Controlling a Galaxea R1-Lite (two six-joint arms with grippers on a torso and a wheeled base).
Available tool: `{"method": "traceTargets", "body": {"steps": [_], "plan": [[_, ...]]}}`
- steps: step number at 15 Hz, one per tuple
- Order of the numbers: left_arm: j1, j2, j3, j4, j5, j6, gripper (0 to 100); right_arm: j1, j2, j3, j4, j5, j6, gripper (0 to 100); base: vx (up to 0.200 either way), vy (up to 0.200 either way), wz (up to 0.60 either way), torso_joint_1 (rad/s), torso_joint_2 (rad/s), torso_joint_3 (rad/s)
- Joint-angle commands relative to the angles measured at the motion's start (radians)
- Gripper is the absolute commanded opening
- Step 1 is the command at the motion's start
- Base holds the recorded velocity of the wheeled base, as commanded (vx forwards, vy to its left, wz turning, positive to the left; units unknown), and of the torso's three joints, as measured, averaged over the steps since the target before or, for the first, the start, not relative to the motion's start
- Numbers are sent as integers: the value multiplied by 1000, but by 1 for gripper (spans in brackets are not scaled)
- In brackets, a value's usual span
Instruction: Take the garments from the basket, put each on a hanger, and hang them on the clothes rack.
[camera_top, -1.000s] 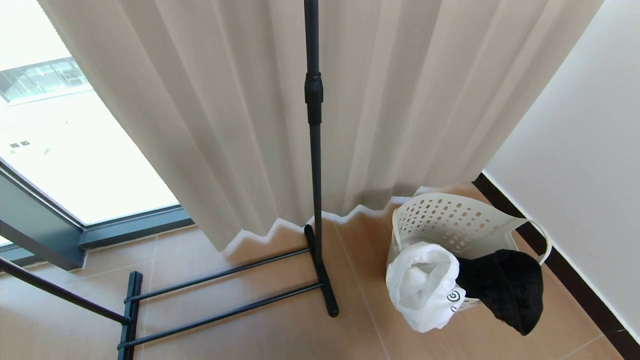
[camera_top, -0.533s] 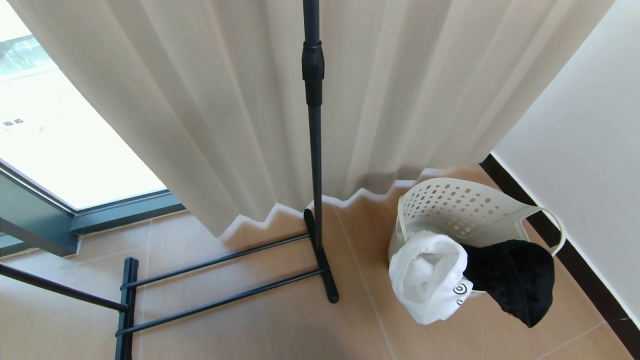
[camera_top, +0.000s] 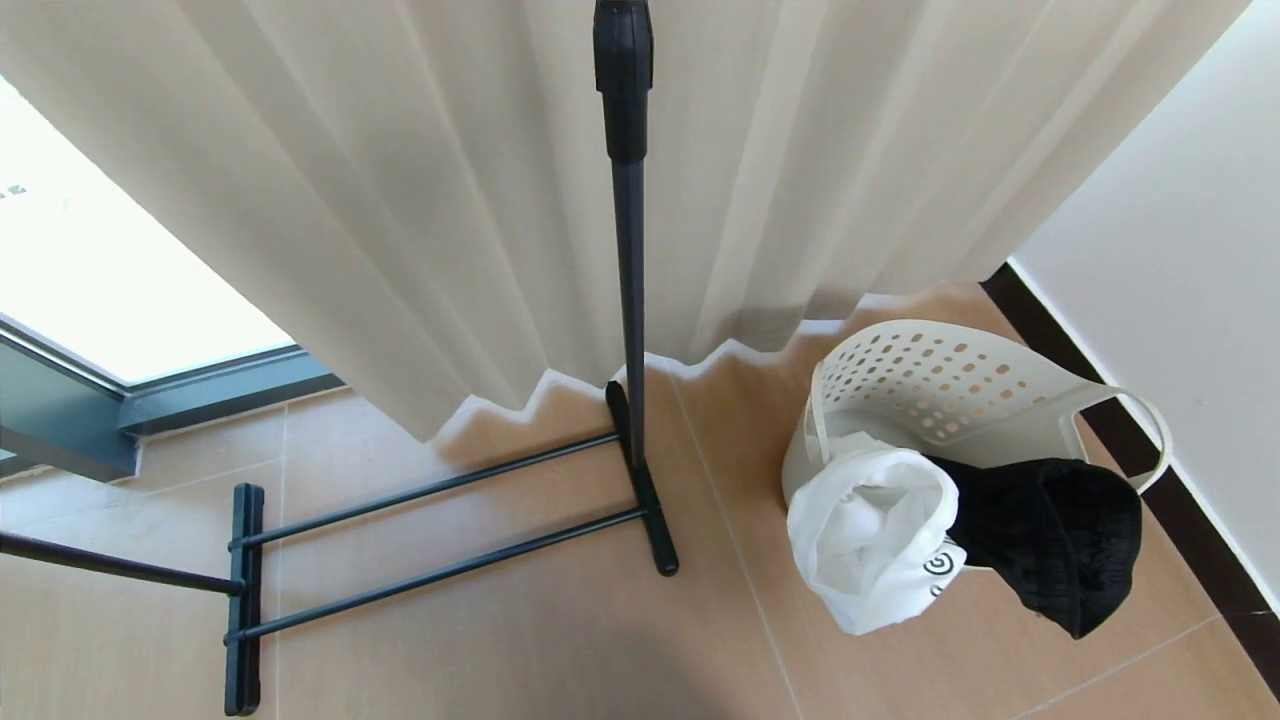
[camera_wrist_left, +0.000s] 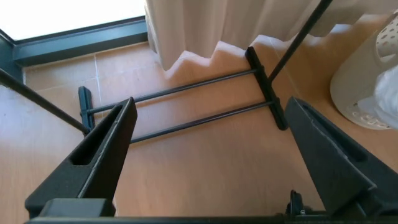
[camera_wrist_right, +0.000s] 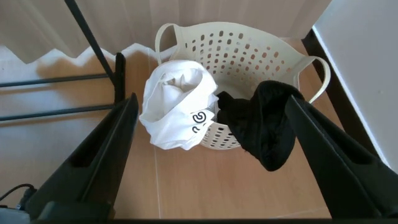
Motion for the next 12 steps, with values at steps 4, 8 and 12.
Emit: {"method": "traceTargets", "body": {"steps": [4, 8, 12], "plan": [[0, 1, 0, 0, 0, 1, 100, 0, 2, 0, 4, 1, -2, 100, 0, 0, 0, 0, 4, -195], [0, 1, 0, -2, 2, 2, 100, -14, 81, -34, 124, -46, 1, 100, 0, 0, 0, 0, 1, -187], [0, 1, 0, -2, 2, 1, 100, 101, 460, -115, 140, -31, -11, 100, 0, 0, 0, 1, 1, -23]]}}
